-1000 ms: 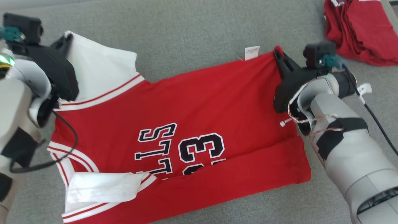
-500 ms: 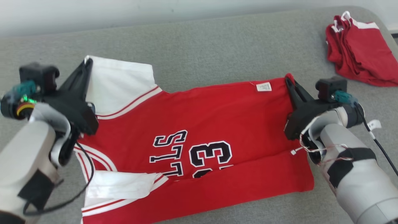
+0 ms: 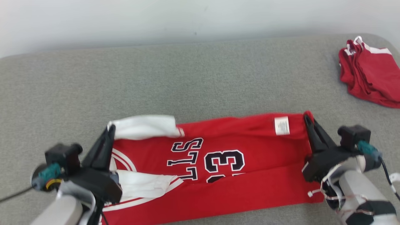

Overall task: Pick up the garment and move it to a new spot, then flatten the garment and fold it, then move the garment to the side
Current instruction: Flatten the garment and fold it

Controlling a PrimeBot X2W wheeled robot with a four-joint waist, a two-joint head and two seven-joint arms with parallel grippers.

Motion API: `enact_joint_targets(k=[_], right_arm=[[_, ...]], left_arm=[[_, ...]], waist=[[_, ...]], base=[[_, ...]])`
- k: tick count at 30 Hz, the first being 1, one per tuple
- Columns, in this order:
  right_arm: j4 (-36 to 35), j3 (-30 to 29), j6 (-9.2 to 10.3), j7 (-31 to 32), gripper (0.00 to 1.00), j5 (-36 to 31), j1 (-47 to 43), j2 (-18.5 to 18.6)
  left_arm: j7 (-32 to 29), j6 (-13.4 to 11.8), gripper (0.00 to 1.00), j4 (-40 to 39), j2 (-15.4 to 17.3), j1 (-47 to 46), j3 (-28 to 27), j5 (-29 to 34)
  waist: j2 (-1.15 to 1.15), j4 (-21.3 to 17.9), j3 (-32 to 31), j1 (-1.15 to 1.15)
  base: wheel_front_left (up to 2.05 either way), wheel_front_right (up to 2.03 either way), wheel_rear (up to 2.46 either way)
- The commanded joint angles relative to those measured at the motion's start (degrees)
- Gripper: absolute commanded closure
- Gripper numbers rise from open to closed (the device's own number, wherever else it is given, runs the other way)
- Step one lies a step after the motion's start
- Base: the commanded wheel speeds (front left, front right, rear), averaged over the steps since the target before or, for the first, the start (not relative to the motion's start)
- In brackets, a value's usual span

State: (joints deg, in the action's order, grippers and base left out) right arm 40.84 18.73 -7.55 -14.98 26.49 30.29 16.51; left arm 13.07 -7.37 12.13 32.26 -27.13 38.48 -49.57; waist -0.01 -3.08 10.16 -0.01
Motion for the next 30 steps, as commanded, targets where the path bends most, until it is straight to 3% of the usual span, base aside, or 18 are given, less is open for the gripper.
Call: enact_joint_targets(k=[1,9,18,19,20,21,22,30], right_arm=[[-0.8,-0.5,0.17,-0.2,1.00,-0.6,-1.1,0.1],[-8.9,-6.1,0.17,-0.2,1.00,-1.8,-9.4,0.0],[-11.8,-9.0,0.17,-0.2,1.00,-1.3,-16.5,0.2],[-11.9,-9.1,0.17,-0.2,0.82,-1.3,-16.8,0.0],[-11.9,-9.2,0.17,-0.2,0.23,-1.3,-17.2,-0.2],[-12.1,-9.3,0.17,-0.2,0.00,-1.3,-17.4,-0.4],[-12.3,-9.5,0.17,-0.2,0.00,-1.2,-17.5,-0.5],[-16.0,-10.1,0.17,-0.2,0.00,0.8,-18.6,-0.9]], left_arm=[[0.4,-0.5,1.00,-0.9,0.0,1.5,-0.2,-0.3],[1.9,-4.2,1.00,-6.6,-1.8,11.5,-2.5,-1.8],[2.2,-3.5,1.00,-6.5,-5.9,20.5,-6.6,-1.4],[2.2,-3.4,1.00,-6.2,-6.2,21.1,-6.8,-0.8],[2.2,-3.4,0.68,-6.1,-6.4,21.3,-7.1,0.1],[2.2,-3.4,0.18,-6.0,-6.8,21.6,-7.6,0.9],[2.2,-3.3,0.00,-6.0,-7.2,21.9,-8.2,1.6],[2.2,-2.4,0.00,-7.4,-10.8,24.1,-14.8,7.5]], waist=[[0.01,0.8,-0.8,0.01],[0.01,1.7,-1.2,0.01],[0.01,2.4,-2.6,0.01],[0.01,2.5,-2.8,0.01],[0.01,2.5,-2.9,0.01],[0.01,2.6,-3.0,0.01],[0.01,2.7,-3.1,0.01],[0.01,2.4,-3.8,0.01]], base=[[0.00,0.00,0.00],[0.00,0.00,0.00],[0.00,0.00,0.00],[0.00,0.00,0.00],[0.00,0.00,0.00],[0.00,0.00,0.00],[0.00,0.00,0.00],[0.00,0.00,0.00]])
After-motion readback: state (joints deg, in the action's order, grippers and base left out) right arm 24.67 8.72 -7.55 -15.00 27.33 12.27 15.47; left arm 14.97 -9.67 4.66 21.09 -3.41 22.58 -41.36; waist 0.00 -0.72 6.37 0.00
